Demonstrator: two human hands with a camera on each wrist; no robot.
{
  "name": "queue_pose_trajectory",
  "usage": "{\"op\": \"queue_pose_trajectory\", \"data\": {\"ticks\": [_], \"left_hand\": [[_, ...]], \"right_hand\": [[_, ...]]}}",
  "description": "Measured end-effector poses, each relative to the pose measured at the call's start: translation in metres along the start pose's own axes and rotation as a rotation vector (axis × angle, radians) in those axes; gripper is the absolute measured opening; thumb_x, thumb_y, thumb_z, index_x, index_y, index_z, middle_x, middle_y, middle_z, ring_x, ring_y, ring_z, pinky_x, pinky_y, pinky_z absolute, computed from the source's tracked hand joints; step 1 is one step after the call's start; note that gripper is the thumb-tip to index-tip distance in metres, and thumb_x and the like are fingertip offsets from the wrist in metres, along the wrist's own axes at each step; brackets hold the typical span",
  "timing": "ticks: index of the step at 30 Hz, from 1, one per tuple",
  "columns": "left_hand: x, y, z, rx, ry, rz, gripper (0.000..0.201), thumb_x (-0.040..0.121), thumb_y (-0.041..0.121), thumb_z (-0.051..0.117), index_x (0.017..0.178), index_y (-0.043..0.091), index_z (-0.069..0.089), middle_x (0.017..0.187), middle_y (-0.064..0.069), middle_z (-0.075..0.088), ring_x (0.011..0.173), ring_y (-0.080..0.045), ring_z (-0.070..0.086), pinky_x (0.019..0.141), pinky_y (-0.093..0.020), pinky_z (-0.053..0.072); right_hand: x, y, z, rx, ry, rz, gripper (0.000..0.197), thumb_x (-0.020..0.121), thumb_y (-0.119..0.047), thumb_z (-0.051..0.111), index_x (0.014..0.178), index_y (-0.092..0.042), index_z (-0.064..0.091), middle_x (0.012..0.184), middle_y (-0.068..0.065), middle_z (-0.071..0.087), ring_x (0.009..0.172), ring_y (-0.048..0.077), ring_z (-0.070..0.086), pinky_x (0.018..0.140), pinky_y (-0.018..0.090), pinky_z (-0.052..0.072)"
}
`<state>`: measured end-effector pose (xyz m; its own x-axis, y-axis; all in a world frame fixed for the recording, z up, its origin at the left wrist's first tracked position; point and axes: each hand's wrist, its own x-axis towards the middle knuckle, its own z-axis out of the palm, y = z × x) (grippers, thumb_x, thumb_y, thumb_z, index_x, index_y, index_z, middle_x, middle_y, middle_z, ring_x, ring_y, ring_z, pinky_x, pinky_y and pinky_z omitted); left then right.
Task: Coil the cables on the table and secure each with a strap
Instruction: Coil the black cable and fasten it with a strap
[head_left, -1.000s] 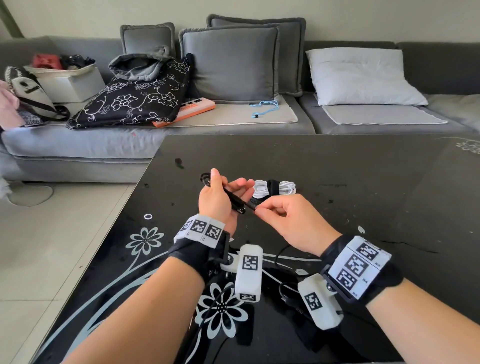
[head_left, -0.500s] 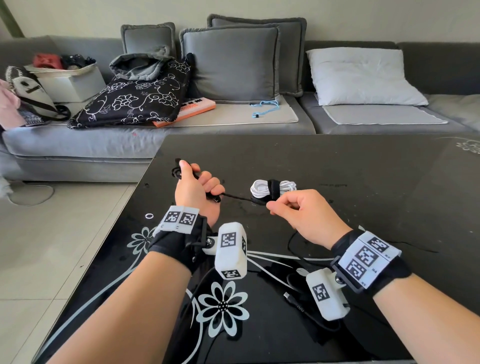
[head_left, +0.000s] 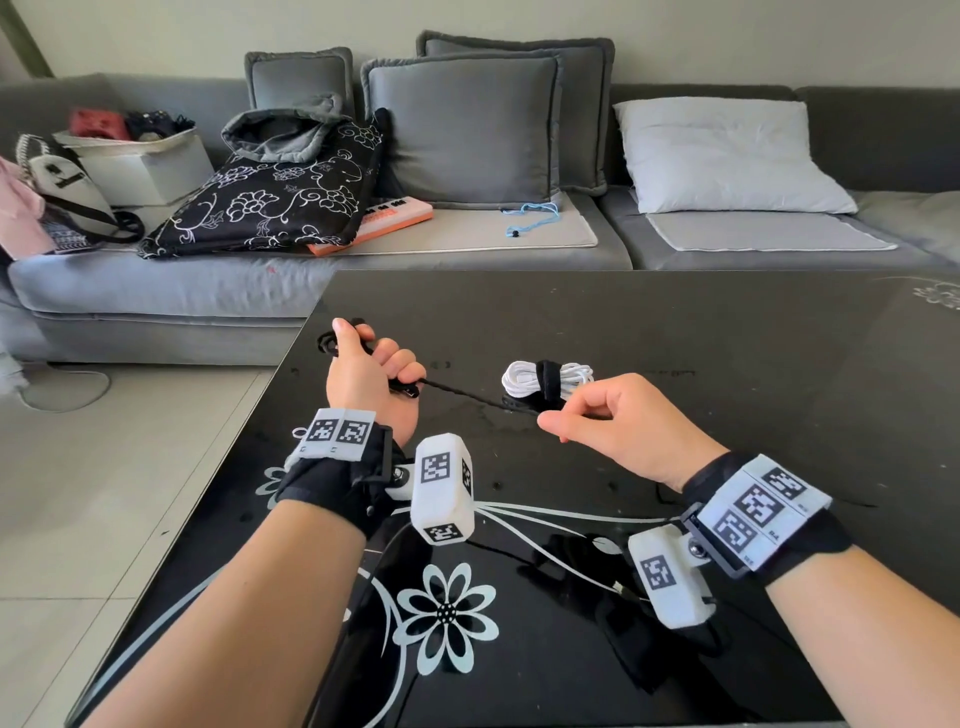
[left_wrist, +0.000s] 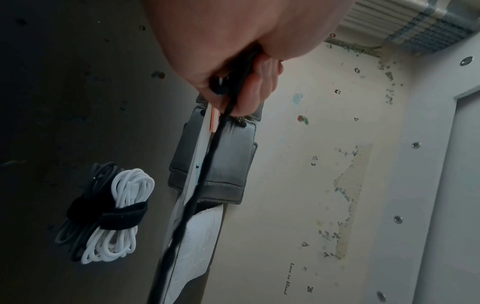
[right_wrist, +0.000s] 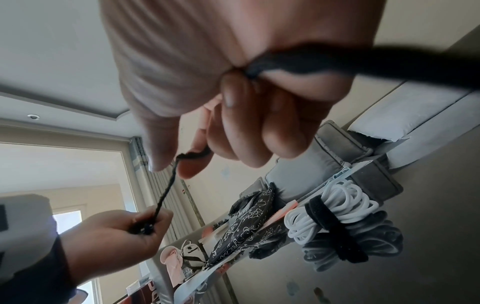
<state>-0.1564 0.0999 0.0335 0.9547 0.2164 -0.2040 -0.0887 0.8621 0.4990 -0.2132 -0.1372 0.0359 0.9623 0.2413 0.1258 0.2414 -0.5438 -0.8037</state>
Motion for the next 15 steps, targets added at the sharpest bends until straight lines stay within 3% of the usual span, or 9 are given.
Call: {"op": "queue_pose_trajectory", "data": {"ticks": [2,4,6,9,13,15], "left_hand": [[0.001,-0.001,-0.001,0.022,-0.008,0.002,0.047,0.104,0.051,0.037,0.069,0.020,0.046,0.050,0.008,0.023,0.037,-0.008,0.021,0.036,-0.020,0.020],[0.001,-0.003,-0.002,0.090,-0.024,0.002,0.045,0.104,0.050,0.037,0.071,0.020,0.046,0.051,0.008,0.023,0.037,-0.008,0.020,0.035,-0.020,0.020],[0.001,-0.007,-0.002,0.212,-0.045,-0.002,0.042,0.104,0.049,0.037,0.074,0.021,0.045,0.053,0.007,0.025,0.038,-0.007,0.020,0.035,-0.020,0.020],[-0.001,-0.015,-0.002,0.431,-0.063,0.019,0.038,0.104,0.046,0.039,0.077,0.020,0.044,0.055,0.006,0.030,0.039,-0.007,0.020,0.034,-0.020,0.018],[-0.007,-0.022,-0.002,0.686,-0.111,0.057,0.034,0.103,0.041,0.043,0.077,0.019,0.045,0.053,0.004,0.039,0.040,-0.009,0.021,0.037,-0.018,0.016],[-0.011,-0.026,-0.001,0.795,-0.159,0.034,0.032,0.103,0.038,0.044,0.079,0.018,0.047,0.054,0.003,0.043,0.039,-0.009,0.021,0.038,-0.017,0.016]], "right_hand": [[-0.001,-0.003,-0.003,-0.002,0.018,-0.018,0.036,0.084,-0.037,0.075,0.059,-0.013,0.068,0.057,0.008,0.059,0.053,0.005,0.046,0.062,0.016,0.040],[-0.003,-0.008,-0.004,0.009,0.035,-0.017,0.042,0.086,-0.034,0.074,0.055,-0.008,0.063,0.044,-0.007,0.043,0.045,0.004,0.037,0.054,0.012,0.033],[-0.004,-0.010,-0.005,0.029,0.061,-0.026,0.047,0.087,-0.030,0.073,0.051,-0.005,0.056,0.040,-0.012,0.035,0.042,0.005,0.034,0.052,0.010,0.031],[-0.003,-0.009,-0.006,0.085,0.060,-0.042,0.048,0.083,-0.028,0.078,0.050,-0.004,0.051,0.046,-0.011,0.035,0.045,0.005,0.035,0.054,0.011,0.031],[-0.003,-0.009,-0.009,0.114,0.025,-0.041,0.034,0.082,-0.017,0.079,0.059,0.000,0.059,0.048,-0.013,0.041,0.045,0.003,0.037,0.052,0.010,0.032],[-0.003,-0.012,-0.011,0.194,0.009,-0.034,0.026,0.086,-0.011,0.074,0.064,-0.002,0.064,0.047,-0.011,0.044,0.040,0.003,0.035,0.046,0.010,0.030]]}}
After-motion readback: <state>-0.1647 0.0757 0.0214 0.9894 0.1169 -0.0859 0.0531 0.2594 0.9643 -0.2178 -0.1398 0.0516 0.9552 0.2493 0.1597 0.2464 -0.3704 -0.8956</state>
